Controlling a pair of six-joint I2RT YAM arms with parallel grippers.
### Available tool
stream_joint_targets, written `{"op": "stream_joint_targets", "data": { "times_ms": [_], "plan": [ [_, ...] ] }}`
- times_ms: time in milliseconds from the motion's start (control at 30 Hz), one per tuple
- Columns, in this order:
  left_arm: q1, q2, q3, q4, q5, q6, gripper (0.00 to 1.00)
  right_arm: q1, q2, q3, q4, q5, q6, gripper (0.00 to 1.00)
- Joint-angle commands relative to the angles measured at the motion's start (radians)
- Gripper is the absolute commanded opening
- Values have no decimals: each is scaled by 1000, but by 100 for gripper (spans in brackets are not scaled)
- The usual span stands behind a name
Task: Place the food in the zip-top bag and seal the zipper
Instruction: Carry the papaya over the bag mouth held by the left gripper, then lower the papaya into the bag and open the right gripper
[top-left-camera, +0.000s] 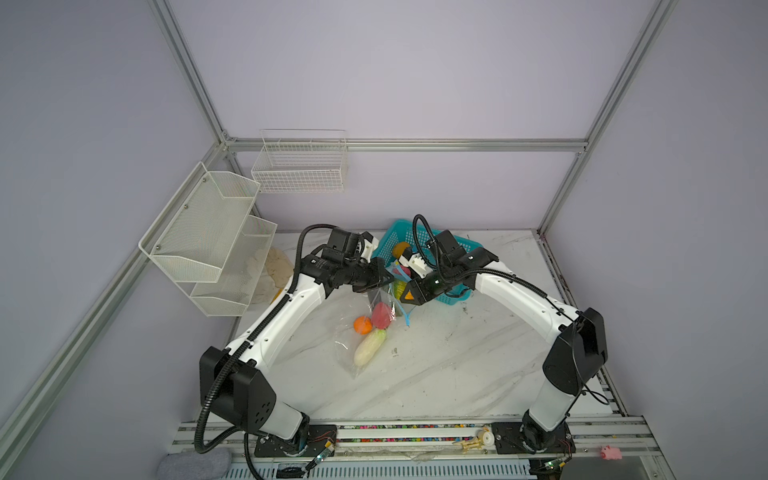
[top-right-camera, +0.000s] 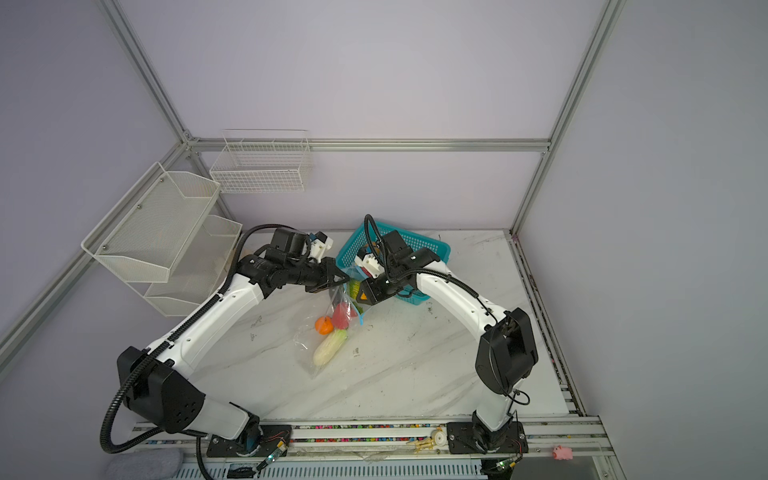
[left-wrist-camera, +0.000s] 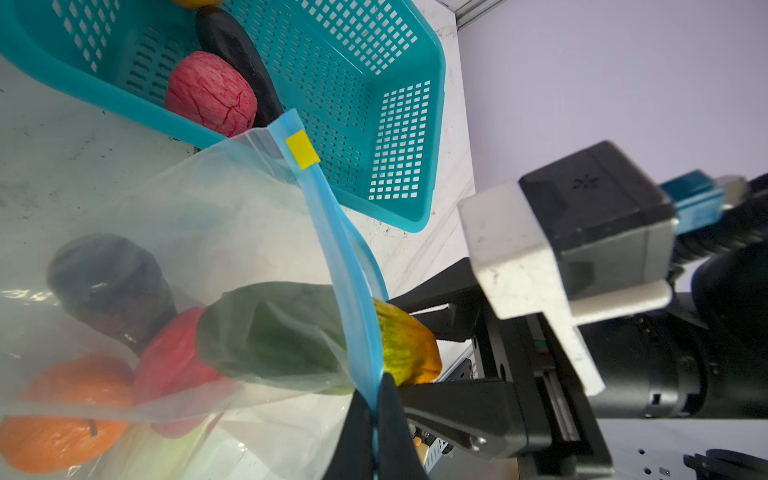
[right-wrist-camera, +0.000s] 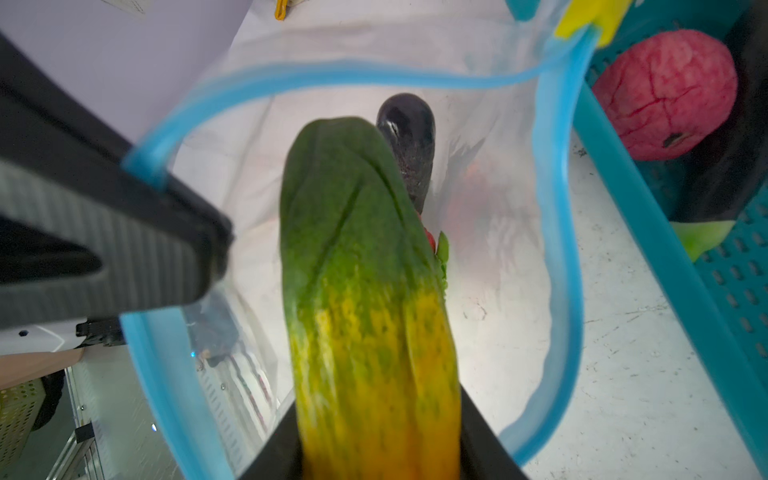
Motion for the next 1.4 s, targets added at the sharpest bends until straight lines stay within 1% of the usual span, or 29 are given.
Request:
{"op": "stream_joint_targets", "data": {
  "times_ms": [0, 100, 333, 533, 800, 1100, 1367],
  "plan": [
    [5, -35, 0, 43, 16, 3, 0, 14, 6, 24, 16, -16, -18, 43],
    [2, -38, 1, 44, 19, -2, 0, 13, 11, 7, 49, -30, -4, 43],
    [-10, -44, -7, 51, 13, -11, 0, 13, 42, 20, 49, -30, -18, 44],
    [-16, -45, 0, 50, 10, -14, 0, 13, 42, -4, 81, -28, -3, 45],
    [-22, -57, -3, 50, -2, -21, 0, 15, 42, -27, 117, -39, 4, 51],
    [-25, -66, -6, 51, -15, -22, 0, 14, 41, -46, 169, -46, 11, 63],
    [-25, -68, -17, 51, -26, -24, 0, 14, 28, -45, 190, -55, 21, 66]
  ]
}}
